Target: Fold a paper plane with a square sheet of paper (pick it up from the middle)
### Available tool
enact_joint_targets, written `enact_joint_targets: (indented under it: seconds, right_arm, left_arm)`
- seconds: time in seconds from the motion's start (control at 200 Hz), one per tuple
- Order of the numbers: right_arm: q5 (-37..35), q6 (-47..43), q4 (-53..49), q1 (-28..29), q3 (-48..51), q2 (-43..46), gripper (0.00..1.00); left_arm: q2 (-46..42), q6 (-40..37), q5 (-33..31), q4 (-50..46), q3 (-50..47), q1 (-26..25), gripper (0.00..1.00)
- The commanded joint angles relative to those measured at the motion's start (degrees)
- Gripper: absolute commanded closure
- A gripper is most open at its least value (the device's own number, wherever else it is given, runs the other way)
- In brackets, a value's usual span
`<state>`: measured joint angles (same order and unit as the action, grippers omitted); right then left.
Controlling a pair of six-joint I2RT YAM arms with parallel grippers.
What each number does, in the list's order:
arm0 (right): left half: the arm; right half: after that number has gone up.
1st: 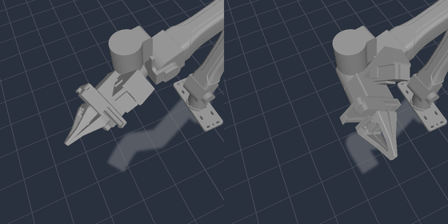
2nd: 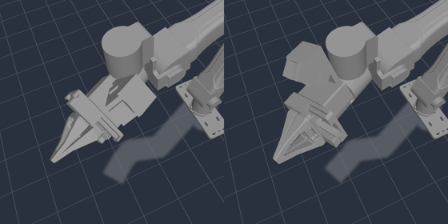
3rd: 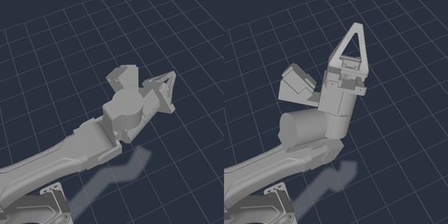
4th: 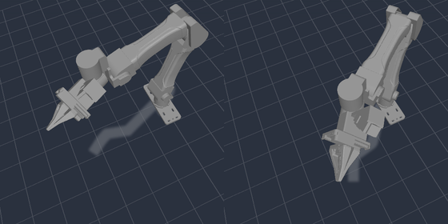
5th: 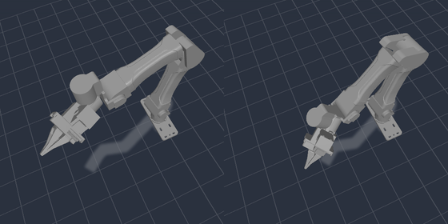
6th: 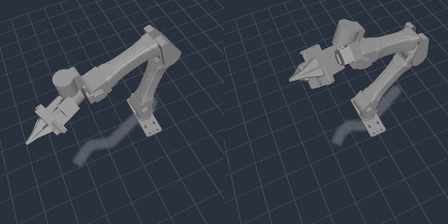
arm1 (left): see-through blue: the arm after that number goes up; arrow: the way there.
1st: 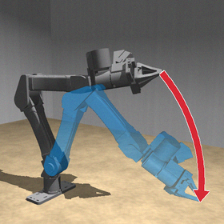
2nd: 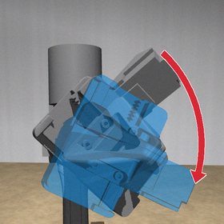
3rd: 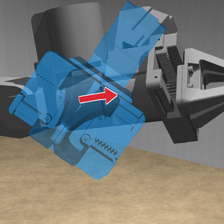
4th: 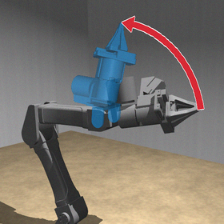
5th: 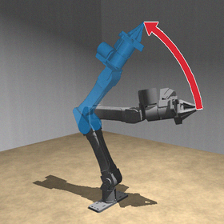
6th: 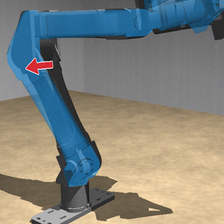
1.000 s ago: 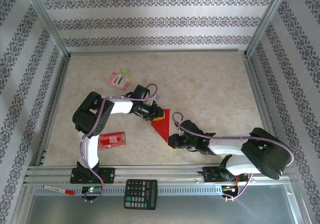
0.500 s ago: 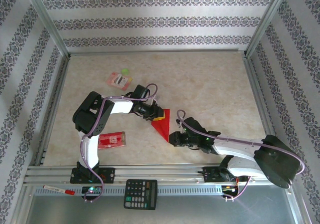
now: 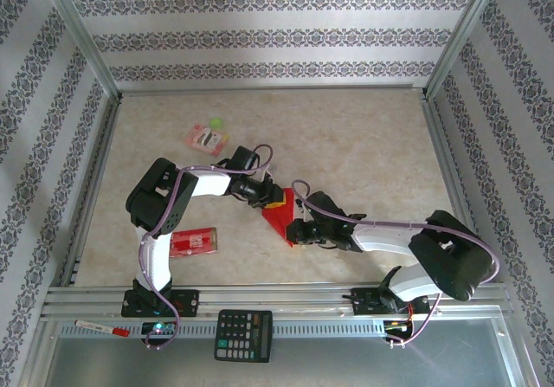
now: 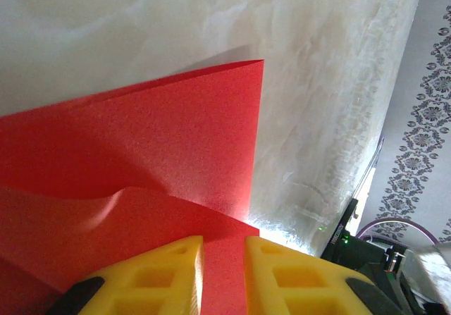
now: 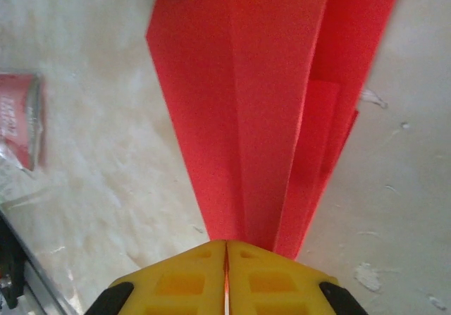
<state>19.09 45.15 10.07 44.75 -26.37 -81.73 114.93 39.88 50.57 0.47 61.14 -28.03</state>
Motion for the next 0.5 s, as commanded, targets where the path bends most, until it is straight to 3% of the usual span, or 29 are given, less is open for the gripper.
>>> enact_joint_targets:
  seconds: [0.0, 0.495]
  right_arm:
    - [1.03, -1.40, 1.28, -0.38, 0.57, -1.14, 0.91]
    - [1.53, 0.30, -0.15, 0.51, 6.33, 3.67, 0.91]
  left_arm:
    - [3.80, -1.02, -5.38, -4.53, -0.78, 0.00, 0.77]
    - [3.96, -1.02, -5.31, -4.75, -0.84, 0.01, 0.77]
